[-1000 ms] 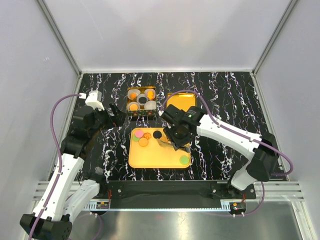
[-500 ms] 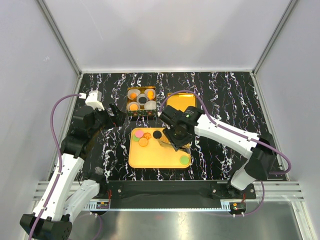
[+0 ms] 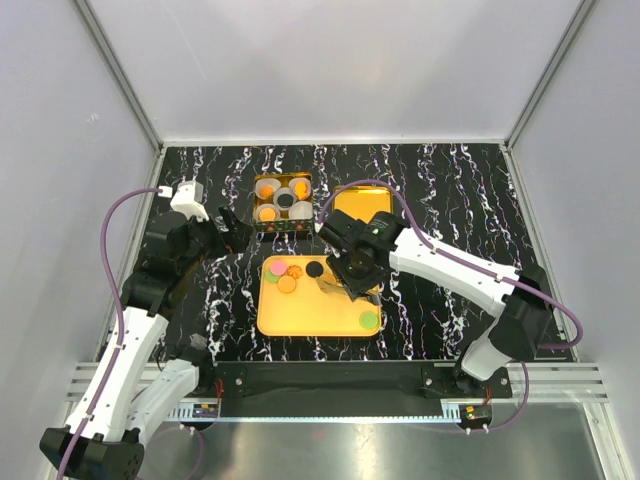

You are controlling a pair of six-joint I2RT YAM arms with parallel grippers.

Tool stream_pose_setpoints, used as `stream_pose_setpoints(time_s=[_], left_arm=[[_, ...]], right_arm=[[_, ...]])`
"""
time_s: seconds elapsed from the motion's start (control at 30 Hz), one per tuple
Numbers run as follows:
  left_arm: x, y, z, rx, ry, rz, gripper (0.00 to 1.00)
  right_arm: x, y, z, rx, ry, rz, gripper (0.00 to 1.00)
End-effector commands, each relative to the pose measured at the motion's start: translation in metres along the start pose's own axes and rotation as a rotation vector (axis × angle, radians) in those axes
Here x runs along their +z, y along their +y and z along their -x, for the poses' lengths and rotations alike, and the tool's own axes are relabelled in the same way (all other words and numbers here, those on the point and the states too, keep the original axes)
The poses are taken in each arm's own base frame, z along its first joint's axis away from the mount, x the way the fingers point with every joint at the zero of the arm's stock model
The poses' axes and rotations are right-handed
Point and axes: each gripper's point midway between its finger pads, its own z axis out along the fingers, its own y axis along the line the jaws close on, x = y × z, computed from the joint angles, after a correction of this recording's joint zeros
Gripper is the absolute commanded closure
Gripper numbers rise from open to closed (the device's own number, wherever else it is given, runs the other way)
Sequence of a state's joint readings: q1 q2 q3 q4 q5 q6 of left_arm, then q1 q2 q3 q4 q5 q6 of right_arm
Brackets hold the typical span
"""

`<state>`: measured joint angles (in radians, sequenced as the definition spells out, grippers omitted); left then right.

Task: Pack the cookies

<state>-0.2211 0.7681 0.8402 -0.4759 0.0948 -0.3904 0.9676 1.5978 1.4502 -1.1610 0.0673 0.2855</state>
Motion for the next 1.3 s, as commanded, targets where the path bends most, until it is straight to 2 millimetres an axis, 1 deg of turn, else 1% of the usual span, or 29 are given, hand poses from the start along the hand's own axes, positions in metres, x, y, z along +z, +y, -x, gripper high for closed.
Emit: stream_pose_setpoints(time_s=[0.0, 0.1, 0.2, 0.23, 0.4, 0.57, 0.67, 0.7, 0.77, 0.8, 0.87, 0.9, 0.93, 0.97, 1.0, 1.03, 1.1, 1.13, 1.17, 1.2, 1.23, 1.27], left_arm=[[0.002, -0.004, 0.010, 0.002, -0.045, -0.026, 0.01], [0.002, -0.004, 0.009, 0.001, -0.041, -0.026, 0.01], [0.002, -0.005, 0.011, 0.002, -0.045, -0.028, 0.01], [0.002, -0.005, 0.011, 0.002, -0.045, -0.028, 0.01], [0.002, -0.004, 0.010, 0.002, -0.045, -0.026, 0.01], [0.002, -0.005, 0.011, 0.000, -0.047, -0.028, 0.01], [0.002, -0.005, 0.010, 0.000, -0.043, -0.029, 0.01], [0.002, -0.005, 0.010, 0.000, -0.045, -0.029, 0.01], [0.002, -0.005, 0.010, 0.000, -0.043, -0.030, 0.01], [0.003, -0.005, 0.010, 0.000, -0.041, -0.029, 0.01], [0.002, -0.005, 0.010, 0.000, -0.043, -0.030, 0.01], [0.003, -0.005, 0.009, 0.000, -0.040, -0.029, 0.01], [0.002, -0.005, 0.010, 0.000, -0.043, -0.030, 0.01], [0.003, -0.005, 0.010, 0.000, -0.039, -0.030, 0.01], [0.003, -0.005, 0.009, 0.000, -0.039, -0.032, 0.01], [0.003, -0.005, 0.009, 0.000, -0.037, -0.033, 0.01], [0.003, -0.006, 0.009, 0.000, -0.038, -0.035, 0.01], [0.003, -0.006, 0.010, 0.000, -0.040, -0.037, 0.01], [0.003, -0.006, 0.009, 0.000, -0.037, -0.036, 0.01], [0.003, -0.006, 0.010, 0.000, -0.039, -0.035, 0.01], [0.003, -0.006, 0.010, 0.000, -0.040, -0.036, 0.01], [0.003, -0.006, 0.009, 0.000, -0.039, -0.035, 0.01]], right_arm=[[-0.017, 0.002, 0.008, -0.010, -0.049, 0.005, 0.59], [-0.020, -0.001, 0.007, -0.009, -0.050, -0.003, 0.62], [-0.027, -0.002, 0.009, -0.003, -0.064, -0.009, 0.62], [-0.034, -0.002, 0.012, -0.001, -0.083, -0.007, 0.62], [-0.052, -0.004, 0.021, 0.001, -0.125, -0.005, 0.61], [-0.061, -0.010, 0.032, 0.010, -0.157, -0.014, 0.61], [-0.066, -0.011, 0.046, 0.016, -0.187, -0.004, 0.61], [-0.071, -0.010, 0.055, 0.018, -0.215, 0.001, 0.61], [-0.069, -0.013, 0.068, 0.023, -0.228, -0.003, 0.61], [-0.074, -0.012, 0.079, 0.027, -0.261, 0.005, 0.61], [-0.067, -0.015, 0.095, 0.033, -0.276, -0.002, 0.61], [-0.071, -0.015, 0.105, 0.036, -0.302, 0.003, 0.61], [-0.064, -0.016, 0.112, 0.036, -0.297, -0.003, 0.61], [-0.062, -0.017, 0.119, 0.040, -0.304, -0.003, 0.61], [-0.067, -0.019, 0.131, 0.051, -0.339, 0.003, 0.61], [-0.057, -0.020, 0.138, 0.048, -0.327, -0.008, 0.61], [-0.058, -0.025, 0.157, 0.065, -0.367, -0.004, 0.61], [-0.047, -0.023, 0.163, 0.063, -0.351, 0.001, 0.61], [-0.045, -0.023, 0.169, 0.063, -0.358, -0.002, 0.61], [-0.049, -0.024, 0.180, 0.068, -0.386, -0.005, 0.61], [-0.037, -0.028, 0.186, 0.070, -0.376, -0.029, 0.61], [-0.034, -0.029, 0.191, 0.072, -0.379, -0.033, 0.61]])
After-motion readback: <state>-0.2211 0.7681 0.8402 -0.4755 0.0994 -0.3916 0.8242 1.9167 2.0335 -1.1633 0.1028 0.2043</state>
